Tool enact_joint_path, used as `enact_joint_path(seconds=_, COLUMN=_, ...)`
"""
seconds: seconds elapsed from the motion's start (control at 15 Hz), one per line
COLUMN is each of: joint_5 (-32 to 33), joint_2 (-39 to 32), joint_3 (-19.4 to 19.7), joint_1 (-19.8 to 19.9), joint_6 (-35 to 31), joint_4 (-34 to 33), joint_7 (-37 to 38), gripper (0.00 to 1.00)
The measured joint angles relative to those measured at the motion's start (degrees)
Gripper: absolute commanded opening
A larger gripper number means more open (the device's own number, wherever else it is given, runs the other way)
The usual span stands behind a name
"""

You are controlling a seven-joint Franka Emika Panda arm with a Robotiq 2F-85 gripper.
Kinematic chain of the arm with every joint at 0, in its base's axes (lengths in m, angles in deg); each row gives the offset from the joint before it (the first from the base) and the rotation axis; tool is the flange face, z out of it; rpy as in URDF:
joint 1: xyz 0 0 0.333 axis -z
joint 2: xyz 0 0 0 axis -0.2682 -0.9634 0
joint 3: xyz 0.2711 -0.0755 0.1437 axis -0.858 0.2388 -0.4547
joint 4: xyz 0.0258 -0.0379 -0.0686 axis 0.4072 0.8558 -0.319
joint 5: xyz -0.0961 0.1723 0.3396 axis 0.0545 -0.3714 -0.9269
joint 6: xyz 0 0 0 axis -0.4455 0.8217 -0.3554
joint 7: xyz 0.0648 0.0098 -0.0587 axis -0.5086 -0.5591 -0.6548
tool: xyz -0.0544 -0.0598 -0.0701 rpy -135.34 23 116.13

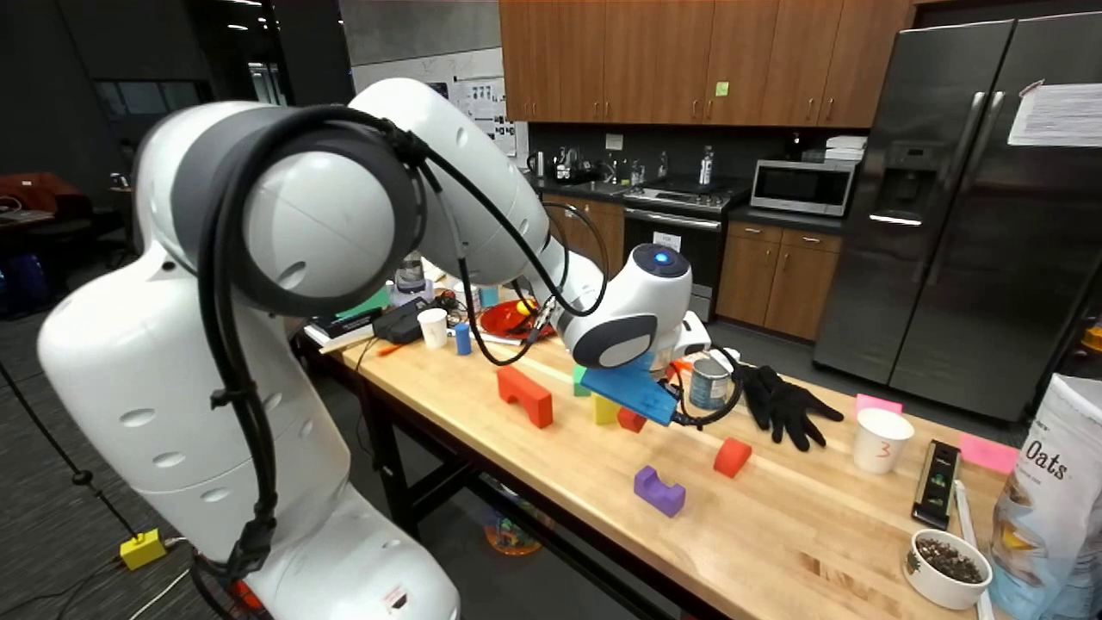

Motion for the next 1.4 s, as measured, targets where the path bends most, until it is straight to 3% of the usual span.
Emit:
enact_joint_path(seconds=0.27, joint_5=3.6, joint_2=3.3, joint_3=0.0, joint_1=-3.2, joint_6=-8.8, joint_4=8.2, joint_7=-0.4, gripper=0.18)
enact_joint_path(seconds=0.6, joint_5=7.5, joint_2=3.9, joint_3=-3.5, joint_1=-2.9, joint_6=-20.5, joint_4=15.9, joint_7=-0.3, gripper=0.18)
enact_joint_path(seconds=0.8, joint_5=11.2, joint_2=1.9, joint_3=-7.8, joint_1=0.7, joint_6=-25.7, joint_4=15.5, joint_7=0.7, gripper=0.18)
enact_joint_path(seconds=1.2, joint_5=18.6, joint_2=-0.2, joint_3=-18.4, joint_1=13.3, joint_6=-31.6, joint_4=14.6, joint_7=2.8, gripper=0.18)
enact_joint_path(seconds=1.4, joint_5=18.4, joint_2=-0.2, joint_3=-20.7, joint_1=15.3, joint_6=-32.7, joint_4=14.3, joint_7=2.8, gripper=0.18)
